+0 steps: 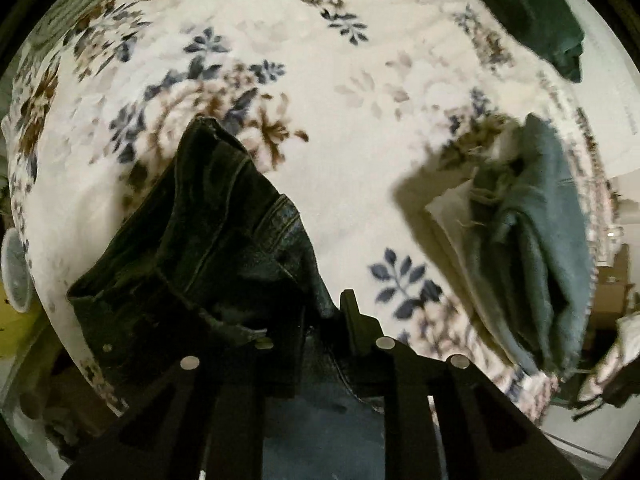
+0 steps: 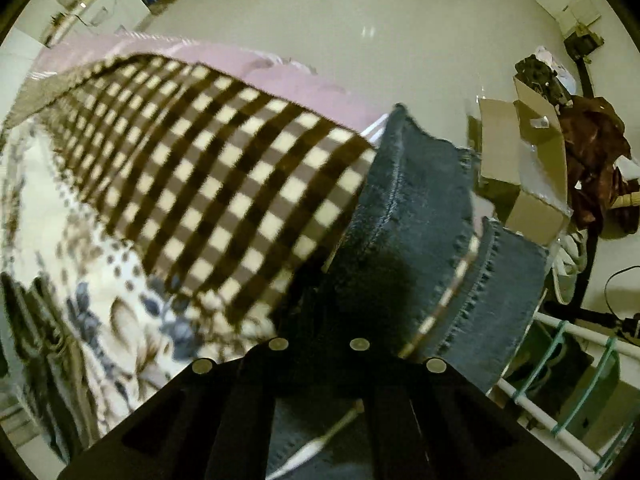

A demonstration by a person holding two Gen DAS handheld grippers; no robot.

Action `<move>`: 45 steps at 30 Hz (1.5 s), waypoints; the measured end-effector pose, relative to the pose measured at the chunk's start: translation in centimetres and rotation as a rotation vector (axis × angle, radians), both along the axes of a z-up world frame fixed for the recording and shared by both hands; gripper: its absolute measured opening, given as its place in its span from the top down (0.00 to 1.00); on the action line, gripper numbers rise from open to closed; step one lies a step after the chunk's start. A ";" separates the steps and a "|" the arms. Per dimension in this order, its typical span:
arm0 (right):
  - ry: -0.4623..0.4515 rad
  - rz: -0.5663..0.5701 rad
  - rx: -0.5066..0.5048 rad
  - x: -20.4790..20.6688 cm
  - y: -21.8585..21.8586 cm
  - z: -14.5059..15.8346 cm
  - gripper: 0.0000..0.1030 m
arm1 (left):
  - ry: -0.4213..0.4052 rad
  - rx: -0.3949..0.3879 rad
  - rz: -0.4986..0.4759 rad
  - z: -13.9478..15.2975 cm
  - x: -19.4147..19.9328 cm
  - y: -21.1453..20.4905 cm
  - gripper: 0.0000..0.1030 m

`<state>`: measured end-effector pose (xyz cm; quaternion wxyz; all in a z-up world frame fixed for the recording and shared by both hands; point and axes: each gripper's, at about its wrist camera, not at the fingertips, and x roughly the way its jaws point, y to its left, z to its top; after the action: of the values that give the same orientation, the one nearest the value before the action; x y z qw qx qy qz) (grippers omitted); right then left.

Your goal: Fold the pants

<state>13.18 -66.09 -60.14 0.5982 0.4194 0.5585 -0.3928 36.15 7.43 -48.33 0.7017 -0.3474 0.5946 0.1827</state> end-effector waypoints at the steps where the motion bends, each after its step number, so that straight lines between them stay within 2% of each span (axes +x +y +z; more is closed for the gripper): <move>1: -0.017 0.002 -0.005 -1.0 0.5 0.9 0.98 | -0.013 -0.015 0.003 0.7 -0.9 -0.2 0.87; 6: -0.099 -0.002 -0.025 -6.4 2.4 4.9 0.98 | -0.055 -0.072 0.004 2.4 -6.0 0.4 0.88; 9: -0.112 -0.009 -0.037 -9.6 3.3 5.6 0.98 | -0.049 -0.080 -0.029 3.2 -9.5 1.2 0.94; 12: -0.105 -0.026 -0.034 -13.7 4.0 5.6 0.98 | -0.019 -0.084 -0.052 2.9 -13.0 2.3 0.94; 15: -0.086 -0.035 -0.025 -17.5 4.8 4.5 0.98 | 0.028 -0.075 -0.070 0.9 -15.9 3.1 0.94; 18: -0.051 -0.033 -0.007 -20.2 5.6 2.1 0.98 | 0.083 -0.066 -0.058 -2.1 -18.5 3.8 0.94; 23: -0.004 -0.077 0.077 -23.4 5.8 -3.5 0.98 | 0.160 -0.043 -0.062 -7.7 -21.3 4.1 0.90; 24: 0.005 -0.079 0.105 -23.6 5.7 -4.7 0.95 | 0.171 -0.038 -0.054 -8.3 -21.7 4.0 0.90; 26: 0.037 -0.060 0.142 -24.2 5.3 -6.3 0.82 | 0.170 -0.016 -0.060 -7.9 -21.9 3.5 0.89; 28: 0.038 -0.014 0.120 -24.5 4.9 -5.9 0.44 | 0.150 0.031 -0.093 -6.5 -22.0 2.5 0.87; 29: 0.028 0.009 0.106 -24.4 4.9 -5.4 0.39 | 0.146 0.062 -0.113 -5.4 -22.1 1.7 0.86; 31: 0.008 0.073 0.053 -23.9 4.6 -3.5 0.32 | 0.135 0.105 -0.152 -3.7 -22.2 0.0 0.72; 32: 0.004 0.105 0.022 -23.5 4.5 -2.7 0.30 | 0.113 0.123 -0.181 -2.7 -22.1 -1.2 0.70; 34: -0.012 0.184 -0.052 -21.9 4.3 -1.1 0.26 | 0.090 0.169 -0.246 -1.3 -21.8 -3.8 0.55; 35: -0.015 0.221 -0.080 -21.1 4.2 -0.7 0.26 | 0.076 0.189 -0.294 -0.7 -21.4 -5.7 0.49; 36: -0.014 0.262 -0.106 -20.2 4.1 -0.5 0.25 | 0.070 0.200 -0.321 -0.5 -21.1 -6.8 0.37; 37: -0.011 0.316 -0.133 -18.8 4.1 -0.6 0.25 | 0.060 0.213 -0.350 -0.3 -20.9 -8.0 0.34; 39: 0.002 0.384 -0.163 -16.4 4.0 -1.1 0.25 | 0.054 0.214 -0.394 -0.5 -20.4 -10.4 0.34; 40: 0.028 0.429 -0.182 -14.5 4.0 -1.8 0.25 | 0.054 0.199 -0.413 -0.9 -20.1 -11.9 0.34; 43: 0.109 0.481 -0.212 -12.5 3.3 -3.8 0.27 | 0.057 0.190 -0.447 -1.6 -19.2 -13.9 0.34; 44: 0.126 0.475 -0.218 -12.6 2.8 -4.2 0.33 | 0.054 0.195 -0.466 -1.9 -19.1 -15.2 0.34; 45: 0.121 0.456 -0.221 -13.0 2.1 -4.3 0.61 | 0.053 0.197 -0.477 -2.0 -19.0 -16.0 0.34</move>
<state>0.14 -64.04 -64.46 0.6791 0.1907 0.6269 -0.3309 17.16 -8.56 -50.34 0.7395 -0.1222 0.6574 0.0781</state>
